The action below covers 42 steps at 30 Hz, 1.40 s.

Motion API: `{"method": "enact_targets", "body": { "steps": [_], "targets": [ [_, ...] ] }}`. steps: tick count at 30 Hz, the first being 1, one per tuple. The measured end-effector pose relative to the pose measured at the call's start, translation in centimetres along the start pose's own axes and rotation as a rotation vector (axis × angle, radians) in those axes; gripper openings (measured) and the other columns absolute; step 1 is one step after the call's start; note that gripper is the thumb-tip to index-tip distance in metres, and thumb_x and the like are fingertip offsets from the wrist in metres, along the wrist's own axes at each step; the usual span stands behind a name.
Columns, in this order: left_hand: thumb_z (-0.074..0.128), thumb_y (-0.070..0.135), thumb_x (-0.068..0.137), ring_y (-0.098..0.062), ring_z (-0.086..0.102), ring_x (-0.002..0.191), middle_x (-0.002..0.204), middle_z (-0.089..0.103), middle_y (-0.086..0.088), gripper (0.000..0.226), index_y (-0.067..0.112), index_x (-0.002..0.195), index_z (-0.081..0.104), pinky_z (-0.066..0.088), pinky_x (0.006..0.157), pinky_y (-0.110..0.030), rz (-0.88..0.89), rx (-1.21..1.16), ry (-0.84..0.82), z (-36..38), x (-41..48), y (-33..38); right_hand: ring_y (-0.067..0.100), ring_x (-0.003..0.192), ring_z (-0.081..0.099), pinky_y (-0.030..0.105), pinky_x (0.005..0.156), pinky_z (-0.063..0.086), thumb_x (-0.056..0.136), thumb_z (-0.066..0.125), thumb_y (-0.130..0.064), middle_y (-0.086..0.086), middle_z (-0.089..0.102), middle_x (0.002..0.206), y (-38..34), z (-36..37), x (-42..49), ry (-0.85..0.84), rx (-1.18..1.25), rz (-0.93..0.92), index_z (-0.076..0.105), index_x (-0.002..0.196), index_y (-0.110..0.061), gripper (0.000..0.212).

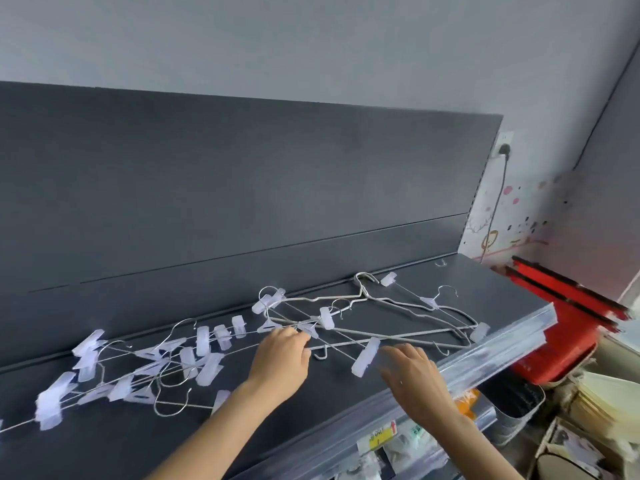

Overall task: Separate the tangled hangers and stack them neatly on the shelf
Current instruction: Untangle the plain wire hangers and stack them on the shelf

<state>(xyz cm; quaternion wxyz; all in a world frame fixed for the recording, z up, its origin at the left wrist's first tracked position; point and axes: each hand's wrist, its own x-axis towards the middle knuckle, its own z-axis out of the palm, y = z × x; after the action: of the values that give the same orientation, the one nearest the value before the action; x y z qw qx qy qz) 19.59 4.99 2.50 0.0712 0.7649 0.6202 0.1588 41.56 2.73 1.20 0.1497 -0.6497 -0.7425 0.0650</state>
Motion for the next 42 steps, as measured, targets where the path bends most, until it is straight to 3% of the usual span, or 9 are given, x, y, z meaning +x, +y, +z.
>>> {"method": "enact_targets", "body": {
  "steps": [7, 16, 21, 26, 29, 33, 37, 40, 42],
  "targets": [
    [0.037, 0.019, 0.094, -0.023, 0.048, 0.109, 0.115, 0.059, -0.004, 0.029, 0.015, 0.113, 0.058, 0.041, 0.092, -0.033, 0.022, -0.052, -0.033, 2.7, 6.6, 1.3, 0.022, 0.122, 0.043, 0.033, 0.099, 0.036, 0.093, 0.044, -0.028, 0.000, 0.049, 0.132, 4.8, -0.1, 4.5, 0.000, -0.028, 0.096, 0.044, 0.132, -0.019, 0.040],
    [0.038, 0.021, 0.093, -0.025, 0.045, 0.117, 0.127, 0.054, -0.006, 0.033, 0.010, 0.120, 0.055, 0.039, 0.098, -0.036, 0.011, -0.054, -0.167, 3.5, 13.2, 1.3, 0.025, 0.122, 0.044, 0.035, 0.097, 0.039, 0.090, 0.051, -0.027, 0.004, 0.053, 0.128, 8.1, 1.2, 10.4, -0.004, -0.010, 0.143, 0.048, 0.129, -0.015, 0.041],
    [0.044, 0.017, 0.087, -0.018, 0.049, 0.070, 0.107, 0.059, -0.006, 0.018, 0.009, 0.082, 0.060, 0.041, 0.068, -0.028, -0.105, -0.082, -0.305, 4.5, 14.6, 0.1, 0.027, 0.121, 0.045, 0.035, 0.097, 0.039, 0.091, 0.049, -0.027, 0.005, 0.052, 0.128, 9.0, 2.6, 13.7, -0.053, -0.003, 0.129, 0.047, 0.129, -0.014, 0.040],
    [0.043, 0.024, 0.090, -0.026, 0.047, 0.112, 0.117, 0.054, -0.008, 0.025, 0.005, 0.100, 0.056, 0.045, 0.088, -0.037, -0.160, 0.036, -0.334, 6.2, 16.6, 0.5, 0.027, 0.123, 0.042, 0.036, 0.098, 0.038, 0.092, 0.045, -0.030, 0.006, 0.047, 0.133, 10.6, 3.2, 17.6, -0.148, -0.078, 0.154, 0.044, 0.127, -0.014, 0.039],
    [0.042, 0.023, 0.091, -0.029, 0.051, 0.111, 0.121, 0.052, -0.012, 0.026, 0.004, 0.105, 0.053, 0.044, 0.085, -0.037, -0.222, 0.038, -0.395, 7.4, 17.4, 1.3, 0.028, 0.126, 0.039, 0.038, 0.102, 0.034, 0.091, 0.044, -0.037, 0.006, 0.043, 0.135, 11.7, 3.9, 19.2, -0.234, -0.187, 0.203, 0.042, 0.126, -0.015, 0.041],
    [0.042, 0.016, 0.092, -0.030, 0.063, 0.097, 0.112, 0.060, -0.009, 0.021, 0.008, 0.103, 0.058, 0.048, 0.081, -0.037, -0.323, -0.023, -0.351, 8.6, 17.7, 1.6, 0.027, 0.117, 0.044, 0.033, 0.097, 0.036, 0.093, 0.043, -0.033, 0.007, 0.051, 0.122, 12.5, 4.8, 20.2, -0.213, -0.260, 0.132, 0.052, 0.112, -0.013, 0.030],
    [0.039, 0.008, 0.089, -0.032, 0.060, 0.075, 0.104, 0.062, -0.008, 0.023, 0.016, 0.075, 0.055, 0.051, 0.077, -0.038, -0.357, -0.105, -0.257, 8.3, 17.7, 1.5, 0.025, 0.092, 0.059, 0.032, 0.073, 0.046, 0.079, 0.065, -0.025, 0.005, 0.063, 0.092, 13.1, 4.7, 21.0, -0.090, -0.240, 0.002, 0.052, 0.079, -0.018, 0.014],
    [0.039, 0.006, 0.088, -0.022, 0.059, 0.069, 0.083, 0.056, 0.002, 0.028, 0.021, 0.065, 0.044, 0.046, 0.064, -0.031, -0.327, -0.142, -0.151, 7.5, 17.3, 1.5, 0.028, 0.101, 0.054, 0.035, 0.076, 0.040, 0.094, 0.040, -0.022, 0.004, 0.056, 0.096, 13.6, 4.5, 21.5, -0.205, -0.076, 0.029, 0.036, 0.084, -0.016, 0.012],
    [0.038, 0.005, 0.088, -0.008, 0.050, 0.050, 0.066, 0.048, 0.005, 0.025, 0.018, 0.069, 0.048, 0.034, 0.050, -0.020, -0.315, -0.178, -0.104, 6.8, 16.8, 1.5, 0.030, 0.088, 0.055, 0.034, 0.067, 0.037, 0.095, 0.037, -0.024, 0.002, 0.053, 0.085, 14.0, 3.9, 22.0, -0.234, 0.068, 0.068, 0.035, 0.084, -0.016, 0.015]
  ]
}}
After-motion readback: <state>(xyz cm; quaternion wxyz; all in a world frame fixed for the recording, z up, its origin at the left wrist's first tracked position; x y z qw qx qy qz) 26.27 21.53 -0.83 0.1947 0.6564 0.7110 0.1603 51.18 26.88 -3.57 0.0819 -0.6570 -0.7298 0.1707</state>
